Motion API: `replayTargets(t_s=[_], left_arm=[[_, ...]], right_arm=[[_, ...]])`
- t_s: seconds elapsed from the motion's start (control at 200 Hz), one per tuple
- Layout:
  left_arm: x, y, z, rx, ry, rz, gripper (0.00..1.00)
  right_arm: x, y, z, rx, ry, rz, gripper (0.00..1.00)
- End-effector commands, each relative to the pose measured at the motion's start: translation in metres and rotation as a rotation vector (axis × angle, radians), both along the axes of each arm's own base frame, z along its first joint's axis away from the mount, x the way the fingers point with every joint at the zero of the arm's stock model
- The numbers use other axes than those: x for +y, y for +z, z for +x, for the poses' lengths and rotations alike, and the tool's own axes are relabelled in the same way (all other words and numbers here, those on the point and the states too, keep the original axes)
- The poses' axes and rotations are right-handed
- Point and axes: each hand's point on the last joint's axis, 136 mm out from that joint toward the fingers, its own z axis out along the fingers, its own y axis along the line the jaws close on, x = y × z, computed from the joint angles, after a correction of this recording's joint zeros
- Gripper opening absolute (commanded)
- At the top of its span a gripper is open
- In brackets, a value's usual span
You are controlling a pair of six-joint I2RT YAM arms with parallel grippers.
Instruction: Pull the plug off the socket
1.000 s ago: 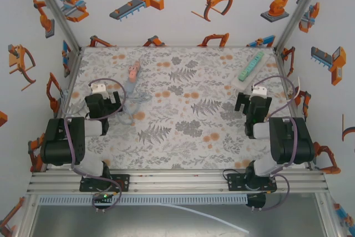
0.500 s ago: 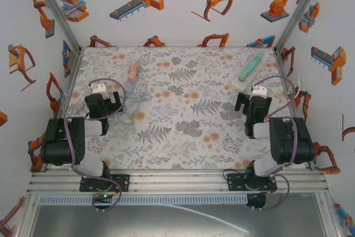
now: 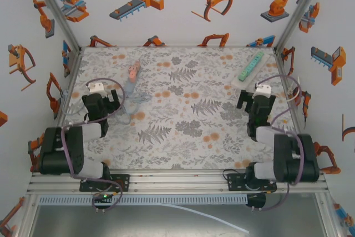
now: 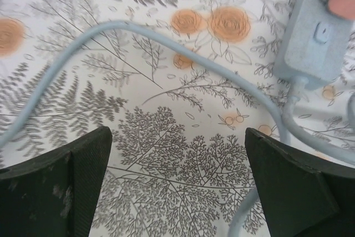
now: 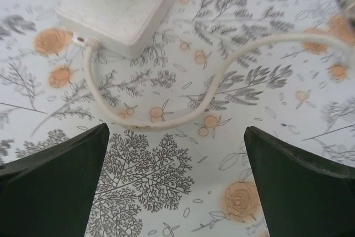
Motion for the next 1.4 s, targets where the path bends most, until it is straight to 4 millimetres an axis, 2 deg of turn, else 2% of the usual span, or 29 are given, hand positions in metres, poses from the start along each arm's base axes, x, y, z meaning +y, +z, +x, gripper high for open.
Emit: replayTargets(t_s=[0.0, 0.1, 0.17, 0.225, 0.315, 0.446, 0.511, 0.606, 0.706, 0.836, 0.976, 1.207, 1.352, 1.392], left_arm=[[0.019, 0.042, -0.018, -0.075, 0.141, -0.012, 0.97], [0.029, 0.079, -0.034, -0.078, 0.241, -0.07, 0.97], [0.03, 0.098, -0.04, -0.042, 0.285, -0.143, 0.97], [0.022, 0.11, -0.037, 0.005, 0.264, -0.202, 0.97], [-0.006, 0.122, -0.019, 0.109, 0.151, -0.258, 0.97], [-0.049, 0.116, 0.019, 0.321, 0.021, -0.249, 0.97], [-0.064, 0.105, 0.044, 0.404, -0.028, -0.24, 0.97], [-0.079, 0.092, 0.08, 0.445, -0.094, -0.224, 0.97], [-0.095, 0.076, 0.11, 0.458, -0.163, -0.195, 0.97], [-0.109, 0.055, 0.135, 0.479, -0.194, -0.079, 0.97], [-0.118, 0.028, 0.144, 0.511, -0.213, 0.009, 0.97], [-0.12, -0.019, 0.144, 0.597, -0.229, 0.131, 0.97], [-0.122, -0.035, 0.141, 0.632, -0.236, 0.159, 1.0], [-0.123, -0.037, 0.142, 0.641, -0.244, 0.155, 0.97]], right_arm=[[-0.007, 0.047, -0.015, -0.118, -0.068, 0.127, 0.98], [0.016, 0.08, -0.021, -0.166, 0.036, 0.29, 0.96], [0.042, 0.098, -0.019, -0.169, 0.166, 0.378, 0.95], [0.067, 0.112, -0.015, -0.158, 0.281, 0.419, 0.95], [0.116, 0.125, -0.011, -0.089, 0.475, 0.422, 0.95], [0.19, 0.126, -0.011, 0.044, 0.689, 0.33, 0.96], [0.223, 0.12, -0.013, 0.115, 0.783, 0.307, 0.96], [0.264, 0.107, -0.018, 0.201, 0.899, 0.282, 0.96], [0.295, 0.087, -0.024, 0.273, 0.989, 0.25, 0.99], [0.318, 0.06, -0.034, 0.377, 1.056, 0.195, 0.99], [0.333, 0.049, -0.041, 0.421, 1.113, 0.17, 0.99], [0.34, 0.055, -0.038, 0.389, 1.128, 0.166, 0.99], [0.339, 0.056, -0.037, 0.383, 1.122, 0.166, 0.99], [0.339, 0.057, -0.037, 0.382, 1.121, 0.166, 0.99]])
